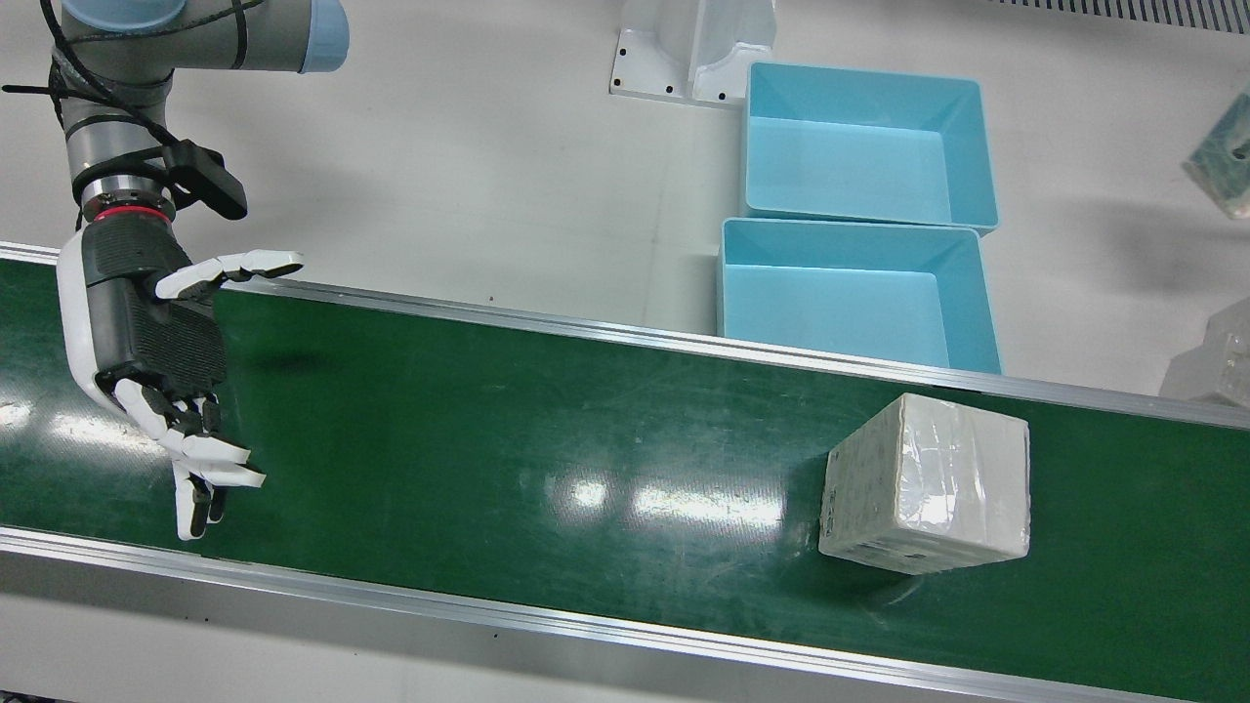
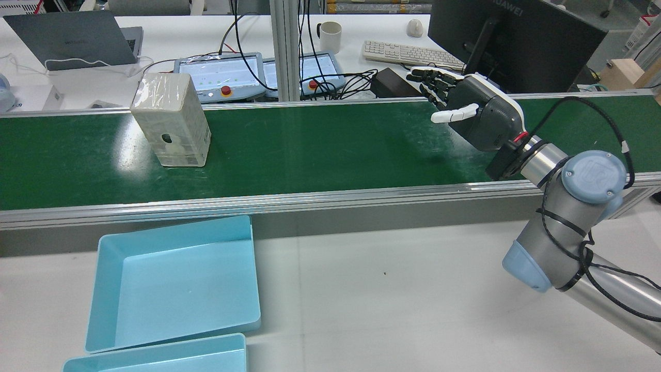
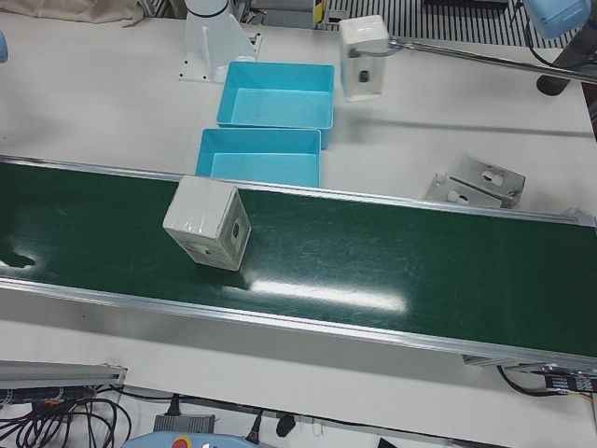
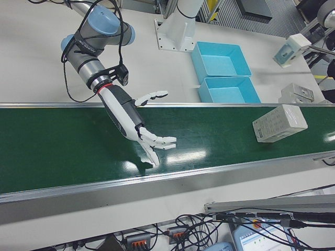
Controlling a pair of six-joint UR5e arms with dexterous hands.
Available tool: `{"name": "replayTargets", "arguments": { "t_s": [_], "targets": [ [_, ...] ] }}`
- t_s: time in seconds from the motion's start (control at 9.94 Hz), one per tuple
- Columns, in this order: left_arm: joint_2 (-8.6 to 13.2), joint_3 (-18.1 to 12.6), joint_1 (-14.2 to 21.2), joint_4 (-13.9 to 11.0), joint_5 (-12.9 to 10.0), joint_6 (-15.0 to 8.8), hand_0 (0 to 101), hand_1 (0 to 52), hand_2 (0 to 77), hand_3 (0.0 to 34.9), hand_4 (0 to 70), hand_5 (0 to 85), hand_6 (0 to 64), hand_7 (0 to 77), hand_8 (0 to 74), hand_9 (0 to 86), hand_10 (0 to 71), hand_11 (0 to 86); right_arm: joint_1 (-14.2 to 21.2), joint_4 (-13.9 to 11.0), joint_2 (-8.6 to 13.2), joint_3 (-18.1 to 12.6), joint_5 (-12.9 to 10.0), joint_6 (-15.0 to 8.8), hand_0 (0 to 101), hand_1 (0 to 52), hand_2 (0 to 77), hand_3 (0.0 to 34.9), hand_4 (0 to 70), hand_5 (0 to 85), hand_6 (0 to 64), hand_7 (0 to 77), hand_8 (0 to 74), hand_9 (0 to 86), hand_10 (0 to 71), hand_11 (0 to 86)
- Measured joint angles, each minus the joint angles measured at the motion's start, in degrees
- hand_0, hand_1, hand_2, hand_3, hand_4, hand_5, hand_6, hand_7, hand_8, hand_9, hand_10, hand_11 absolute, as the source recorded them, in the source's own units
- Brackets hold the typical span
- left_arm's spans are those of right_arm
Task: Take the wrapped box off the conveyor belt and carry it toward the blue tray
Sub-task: 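Move the right hand along the belt toward the wrapped white box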
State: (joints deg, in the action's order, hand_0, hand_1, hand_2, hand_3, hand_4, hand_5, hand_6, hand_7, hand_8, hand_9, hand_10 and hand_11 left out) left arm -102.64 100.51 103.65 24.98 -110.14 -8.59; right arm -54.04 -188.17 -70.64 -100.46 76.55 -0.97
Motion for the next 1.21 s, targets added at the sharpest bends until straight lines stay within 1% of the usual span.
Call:
{"name": "replayTargets", "arguments": {
  "t_s": [0.3,0.4,0.5,0.91,1.11,1.21],
  "targets": [
    [0.00,0.00,0.00,0.00,0.00,0.00,0,0.0,1.1,0.0,0.0,1.1,0.0,0.5,0.5,0.0,0.5,0.0,-0.01,0.00,-0.26,-0.06,0.00,0.05,48,14.2,13.6,0.5,18.5,20.2,6.0,19.6,0.0,2.7,0.0,1.6],
    [0.00,0.00,0.00,0.00,0.00,0.00,0,0.0,1.1,0.0,0.0,1.1,0.0,0.5,0.5,0.0,0.5,0.0,-0.01,0.00,-0.31,-0.07,0.00,0.07,48,14.2,13.6,0.5,15.8,20.2,4.9,19.6,0.0,2.7,0.0,1.6],
    [0.00,0.00,0.00,0.00,0.00,0.00,0,0.0,1.1,0.0,0.0,1.1,0.0,0.5,0.5,0.0,0.5,0.0,-0.01,0.00,-0.33,-0.08,0.00,0.08,48,14.2,13.6,0.6,16.9,20.7,4.9,19.6,0.0,2.7,0.0,1.6],
    [0.00,0.00,0.00,0.00,0.00,0.00,0,0.0,1.1,0.0,0.0,1.1,0.0,0.5,0.5,0.0,0.0,0.5,0.00,-0.05,-0.37,-0.09,0.00,0.02,48,14.2,13.6,0.5,16.9,20.7,4.9,19.6,0.0,2.7,0.0,1.6],
    [0.00,0.00,0.00,0.00,0.00,0.00,0,0.0,1.1,0.0,0.0,1.1,0.0,0.5,0.5,0.0,0.0,0.0,0.17,-0.11,-0.22,-0.01,0.00,-0.05,48,14.2,14.2,0.6,18.0,20.7,5.5,19.6,0.0,2.7,0.0,1.6],
    [0.00,0.00,0.00,0.00,0.00,0.00,0,0.0,1.1,0.0,0.0,1.1,0.0,0.5,0.5,0.0,0.0,0.0,0.35,-0.18,-0.04,0.22,0.00,-0.17,48,14.7,14.2,0.6,18.0,20.7,5.5,20.7,0.0,2.7,0.0,1.6]
  ]
}}
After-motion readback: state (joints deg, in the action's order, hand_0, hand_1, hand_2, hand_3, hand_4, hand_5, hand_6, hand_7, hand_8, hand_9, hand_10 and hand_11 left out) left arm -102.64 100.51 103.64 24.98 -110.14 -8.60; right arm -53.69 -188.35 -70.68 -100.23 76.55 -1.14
